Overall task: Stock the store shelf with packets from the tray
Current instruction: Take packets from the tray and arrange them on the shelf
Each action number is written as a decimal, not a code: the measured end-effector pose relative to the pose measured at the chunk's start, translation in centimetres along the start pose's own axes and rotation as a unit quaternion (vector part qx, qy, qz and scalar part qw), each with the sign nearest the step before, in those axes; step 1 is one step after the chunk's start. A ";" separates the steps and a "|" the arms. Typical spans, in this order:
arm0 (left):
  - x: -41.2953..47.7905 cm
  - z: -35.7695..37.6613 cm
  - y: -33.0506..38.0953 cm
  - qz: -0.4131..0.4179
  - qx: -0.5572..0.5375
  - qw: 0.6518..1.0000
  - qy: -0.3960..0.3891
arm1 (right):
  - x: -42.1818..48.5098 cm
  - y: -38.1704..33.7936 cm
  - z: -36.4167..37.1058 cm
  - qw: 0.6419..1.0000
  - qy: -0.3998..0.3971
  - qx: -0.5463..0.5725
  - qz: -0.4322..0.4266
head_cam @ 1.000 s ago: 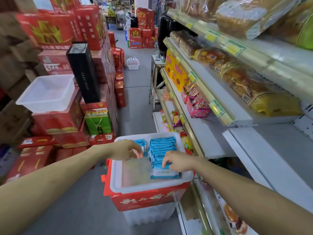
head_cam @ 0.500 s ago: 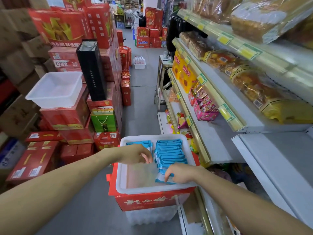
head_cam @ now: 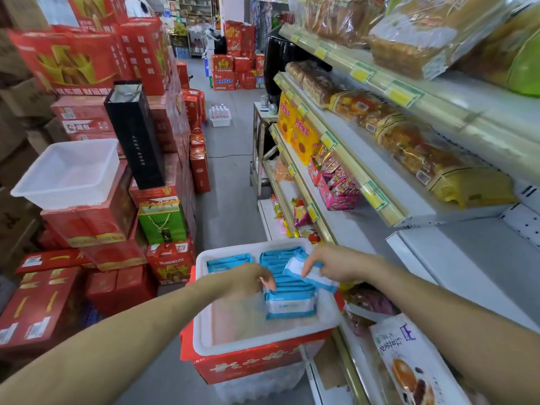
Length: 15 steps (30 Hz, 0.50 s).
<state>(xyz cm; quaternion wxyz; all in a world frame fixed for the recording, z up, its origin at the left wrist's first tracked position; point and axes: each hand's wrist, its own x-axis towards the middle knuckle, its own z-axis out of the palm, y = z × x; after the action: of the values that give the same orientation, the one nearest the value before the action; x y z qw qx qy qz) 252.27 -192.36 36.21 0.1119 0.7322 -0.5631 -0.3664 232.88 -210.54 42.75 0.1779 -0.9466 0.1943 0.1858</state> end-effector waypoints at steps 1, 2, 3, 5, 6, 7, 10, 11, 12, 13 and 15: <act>0.7 0.5 0.5 0.008 0.002 1.000 -0.003 | -0.6 0.8 -1.3 1.000 0.023 0.005 0.017; 1.3 1.0 1.0 0.017 0.006 1.000 -0.008 | -1.3 1.6 -2.4 0.999 0.040 0.011 0.031; 1.9 1.6 1.4 0.026 0.012 1.000 -0.014 | -2.0 2.4 -3.2 0.998 0.051 0.016 0.042; 3.0 2.7 1.9 0.039 0.029 0.999 -0.018 | -3.4 3.6 -4.2 0.996 0.068 0.027 0.053; 3.6 3.2 2.1 0.043 0.040 0.998 -0.021 | -4.1 4.1 -4.4 0.995 0.073 0.033 0.055; 4.1 3.6 2.2 0.046 0.053 0.997 -0.025 | -4.8 4.6 -4.4 0.995 0.075 0.040 0.057; 5.2 4.6 2.5 0.050 0.081 0.995 -0.033 | -6.5 5.9 -3.8 0.993 0.074 0.065 0.070; 5.4 4.7 2.6 0.053 0.085 0.994 -0.037 | -7.0 6.3 -3.5 0.992 0.072 0.068 0.075; 5.5 4.9 2.7 0.055 0.089 0.994 -0.043 | -7.4 6.6 -3.1 0.992 0.069 0.072 0.081; 5.5 5.1 2.8 0.056 0.091 0.993 -0.051 | -7.7 6.8 -2.7 0.991 0.064 0.077 0.086; 5.6 5.6 3.0 0.053 0.089 0.992 -0.070 | -8.2 7.0 -2.1 0.990 0.062 0.079 0.094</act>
<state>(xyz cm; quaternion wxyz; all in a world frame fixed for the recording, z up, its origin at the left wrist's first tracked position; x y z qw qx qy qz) 246.84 -197.05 31.73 0.0256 0.6814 -0.6377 -0.3583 223.37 -214.96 46.17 0.2213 -0.9169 0.3070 0.1265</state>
